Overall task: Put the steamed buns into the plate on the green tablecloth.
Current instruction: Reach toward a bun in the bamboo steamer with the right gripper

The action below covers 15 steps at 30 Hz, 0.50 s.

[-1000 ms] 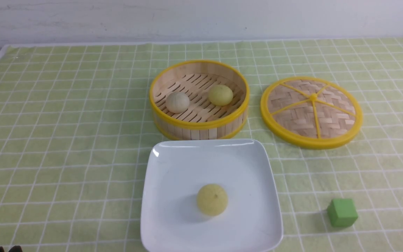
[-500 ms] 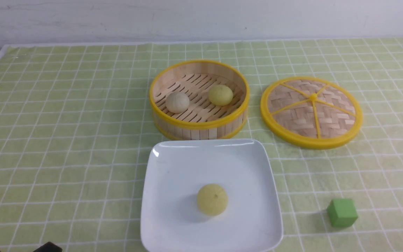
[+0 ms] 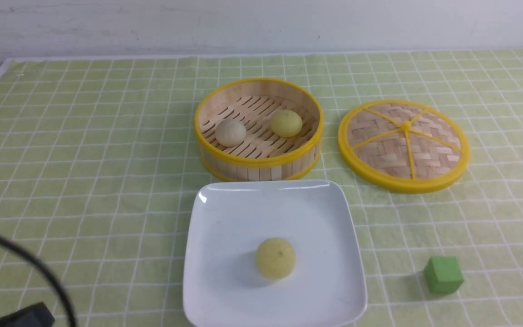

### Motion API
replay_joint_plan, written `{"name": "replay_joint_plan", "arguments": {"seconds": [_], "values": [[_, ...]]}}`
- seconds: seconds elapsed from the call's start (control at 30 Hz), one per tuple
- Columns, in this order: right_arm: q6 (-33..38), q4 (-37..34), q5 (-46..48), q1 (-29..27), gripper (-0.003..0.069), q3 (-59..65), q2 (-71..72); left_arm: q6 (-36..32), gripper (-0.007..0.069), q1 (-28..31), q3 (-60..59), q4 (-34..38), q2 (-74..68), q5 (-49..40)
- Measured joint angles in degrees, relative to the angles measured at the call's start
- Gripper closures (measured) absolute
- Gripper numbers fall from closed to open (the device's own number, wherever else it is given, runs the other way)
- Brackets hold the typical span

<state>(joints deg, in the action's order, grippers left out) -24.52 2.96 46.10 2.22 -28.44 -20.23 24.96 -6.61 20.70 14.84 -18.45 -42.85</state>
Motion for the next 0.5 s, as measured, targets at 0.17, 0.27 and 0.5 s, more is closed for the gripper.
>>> {"name": "replay_joint_plan", "arguments": {"seconds": [0.17,0.27,0.5], "values": [[6.43,-7.84,13.56,0.00,0.0673,-5.30,-18.17,-4.16,0.0622,0.00,4.52,-3.22,-15.85,-8.53],[20.01,-22.04,13.38,0.00,0.0672,-6.62,-25.54,-8.50,0.0622,0.00,7.37,-3.16,-22.26,-10.12],[51.51,-52.27,13.09,3.52,0.0651,-13.25,-46.57,-13.44,0.0614,-0.06,11.13,-3.05,-30.20,-9.90]]}}
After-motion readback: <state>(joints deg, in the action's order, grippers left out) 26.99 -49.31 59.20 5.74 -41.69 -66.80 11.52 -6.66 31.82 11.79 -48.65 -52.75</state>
